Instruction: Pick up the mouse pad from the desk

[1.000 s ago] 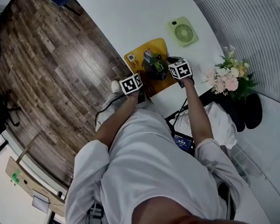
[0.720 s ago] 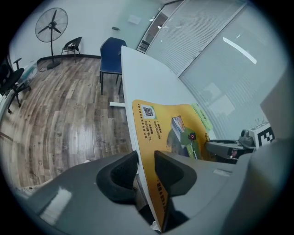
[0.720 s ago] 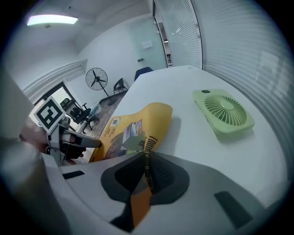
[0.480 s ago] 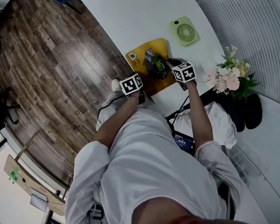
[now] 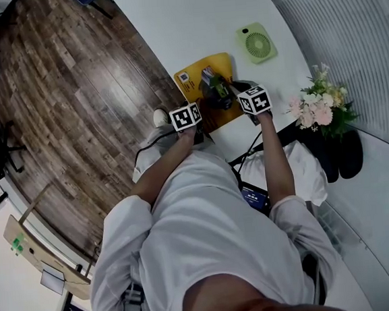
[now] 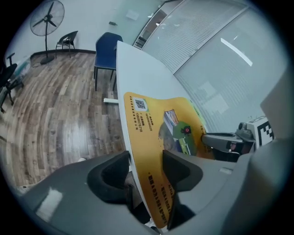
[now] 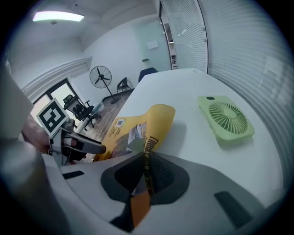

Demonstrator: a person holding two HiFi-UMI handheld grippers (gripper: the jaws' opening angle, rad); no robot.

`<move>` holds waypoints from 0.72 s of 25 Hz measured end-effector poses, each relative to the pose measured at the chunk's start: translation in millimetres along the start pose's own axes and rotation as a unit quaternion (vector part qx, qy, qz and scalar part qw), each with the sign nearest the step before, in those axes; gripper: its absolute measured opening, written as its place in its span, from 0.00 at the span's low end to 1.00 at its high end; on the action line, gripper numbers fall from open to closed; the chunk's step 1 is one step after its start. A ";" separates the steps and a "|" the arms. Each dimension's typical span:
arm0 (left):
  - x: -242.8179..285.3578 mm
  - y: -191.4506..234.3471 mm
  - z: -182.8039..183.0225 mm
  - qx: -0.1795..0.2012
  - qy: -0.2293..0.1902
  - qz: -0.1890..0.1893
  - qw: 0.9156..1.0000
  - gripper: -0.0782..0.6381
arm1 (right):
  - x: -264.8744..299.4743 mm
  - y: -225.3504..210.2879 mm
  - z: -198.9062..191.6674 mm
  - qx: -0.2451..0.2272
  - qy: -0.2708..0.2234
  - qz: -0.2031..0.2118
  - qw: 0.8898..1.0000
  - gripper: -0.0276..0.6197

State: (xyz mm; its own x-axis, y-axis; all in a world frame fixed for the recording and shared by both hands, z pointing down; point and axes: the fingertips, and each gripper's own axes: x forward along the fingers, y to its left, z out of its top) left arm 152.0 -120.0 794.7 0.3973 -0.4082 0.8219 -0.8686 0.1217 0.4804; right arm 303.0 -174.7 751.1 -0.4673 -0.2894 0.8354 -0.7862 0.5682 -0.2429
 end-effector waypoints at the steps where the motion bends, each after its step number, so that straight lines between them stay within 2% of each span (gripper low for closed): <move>1: 1.1 -0.5 -0.8 0.006 0.003 0.008 1.000 0.42 | 0.2 0.0 0.0 0.000 -0.001 -0.001 1.000 0.09; 2: 0.3 0.5 -1.1 0.014 0.006 0.020 1.000 0.34 | 0.1 -0.5 -0.2 0.002 -0.002 -0.002 1.000 0.09; 7: -11.0 4.6 -0.6 0.021 0.025 0.043 0.999 0.22 | -1.2 0.4 1.0 -0.005 -0.003 -0.005 1.000 0.09; 9: -14.4 3.6 -0.5 0.037 0.019 0.047 0.998 0.10 | -2.6 3.4 2.5 -0.010 -0.003 -0.005 1.000 0.09; 15: -19.5 -1.9 3.3 0.082 0.014 0.031 0.996 0.10 | -14.8 1.8 6.6 0.021 -0.028 -0.002 0.999 0.09; 18: -22.8 -11.0 10.4 0.097 -0.007 0.005 0.995 0.10 | -25.4 0.8 12.0 0.026 -0.047 -0.004 0.999 0.09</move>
State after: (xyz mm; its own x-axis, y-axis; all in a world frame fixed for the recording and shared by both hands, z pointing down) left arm 149.4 -121.5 767.5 0.3863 -0.4202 0.8211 -0.9134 -0.0505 0.4039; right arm 309.3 -176.2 723.9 -0.4941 -0.3664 0.7884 -0.8096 0.5245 -0.2636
